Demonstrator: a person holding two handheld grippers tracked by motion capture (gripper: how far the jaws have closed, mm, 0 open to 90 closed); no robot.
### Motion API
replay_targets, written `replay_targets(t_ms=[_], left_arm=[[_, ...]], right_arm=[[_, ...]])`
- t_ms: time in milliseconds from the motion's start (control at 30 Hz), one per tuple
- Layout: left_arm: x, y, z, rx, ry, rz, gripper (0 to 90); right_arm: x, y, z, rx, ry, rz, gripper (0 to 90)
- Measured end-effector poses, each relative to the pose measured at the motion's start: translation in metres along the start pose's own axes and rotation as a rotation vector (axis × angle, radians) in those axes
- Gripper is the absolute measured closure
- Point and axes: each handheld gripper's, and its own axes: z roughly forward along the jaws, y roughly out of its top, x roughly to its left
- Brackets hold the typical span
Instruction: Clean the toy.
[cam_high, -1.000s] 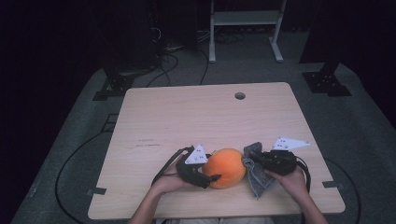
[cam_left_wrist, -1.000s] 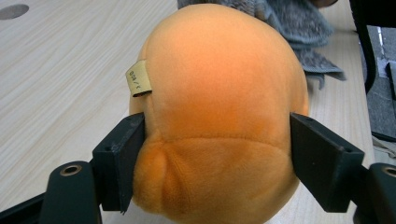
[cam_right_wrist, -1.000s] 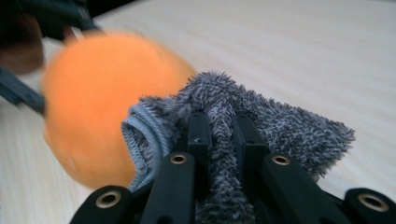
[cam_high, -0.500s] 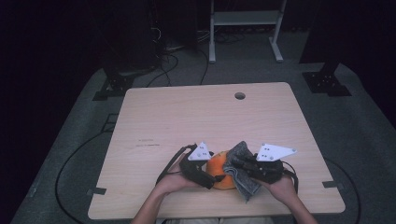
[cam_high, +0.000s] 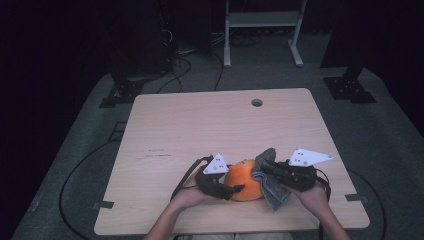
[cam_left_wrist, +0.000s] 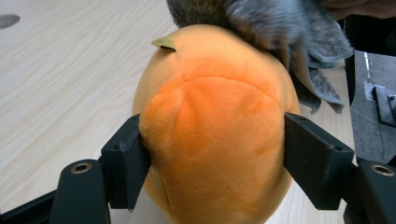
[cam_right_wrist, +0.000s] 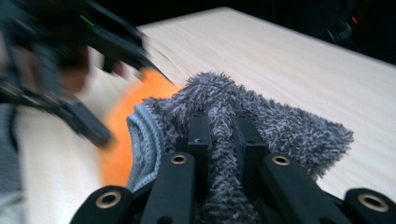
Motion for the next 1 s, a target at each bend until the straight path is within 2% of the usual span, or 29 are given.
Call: replay_targets(t_ms=[67, 167, 200, 300, 433, 467, 500, 533, 567, 700, 800, 867, 900, 933, 967, 1000], left_arm=[[-0.005, 0.002, 0.002, -0.006, 0.004, 0.022, 27.6], [-0.012, 0.003, 0.002, 0.017, 0.011, 0.085, 27.8], [-0.011, 0.002, 0.001, 0.012, 0.007, 0.083, 28.5], [-0.009, 0.0, 0.0, 0.01, -0.004, 0.077, 29.4], [-0.008, 0.0, 0.001, 0.003, -0.011, 0.066, 28.7], [-0.007, 0.001, 0.001, 0.003, -0.011, 0.053, 26.4], [-0.006, 0.002, 0.002, -0.002, -0.006, 0.024, 23.1], [-0.005, 0.003, 0.003, 0.003, -0.005, -0.007, 20.5], [-0.005, 0.003, 0.004, -0.001, -0.006, -0.022, 20.3], [-0.008, 0.002, 0.003, -0.004, -0.004, 0.036, 26.5], [-0.015, 0.001, 0.004, -0.008, -0.022, 0.105, 28.9], [-0.018, 0.002, 0.003, 0.011, -0.024, 0.146, 29.1], [-0.018, 0.003, 0.003, 0.017, -0.024, 0.142, 28.4], [-0.016, 0.003, 0.002, 0.017, -0.026, 0.12, 26.0], [-0.014, 0.004, 0.003, 0.012, -0.027, 0.085, 21.5], [-0.012, 0.006, 0.004, 0.001, -0.033, 0.029, 17.3]], right_arm=[[0.013, 0.008, 0.005, -0.008, 0.037, -0.039, 79.3], [0.026, 0.011, 0.016, 0.026, 0.045, -0.101, 79.3], [0.026, 0.009, 0.017, 0.034, 0.049, -0.102, 79.3], [0.015, 0.005, 0.013, 0.032, 0.031, -0.072, 79.3], [-0.003, -0.007, 0.005, 0.043, 0.0, -0.004, 79.3], [-0.006, -0.009, 0.004, 0.042, 0.008, 0.014, 79.3], [-0.008, -0.011, 0.003, 0.045, 0.008, 0.025, 79.3], [-0.009, -0.012, 0.003, 0.049, 0.0, 0.024, 79.3], [-0.01, -0.012, 0.002, 0.049, -0.004, 0.027, 79.3], [-0.006, -0.004, 0.0, 0.046, -0.011, 0.01, 79.3], [0.006, 0.006, 0.0, 0.021, 0.025, -0.026, 79.3], [0.014, 0.012, 0.004, 0.028, 0.036, -0.055, 79.3], [0.016, 0.012, 0.006, 0.039, 0.035, -0.066, 79.3], [0.016, 0.011, 0.008, 0.041, 0.038, -0.061, 79.3], [0.016, 0.01, 0.009, 0.041, 0.045, -0.047, 79.3], [0.015, 0.009, 0.01, 0.046, 0.057, -0.038, 79.4]])
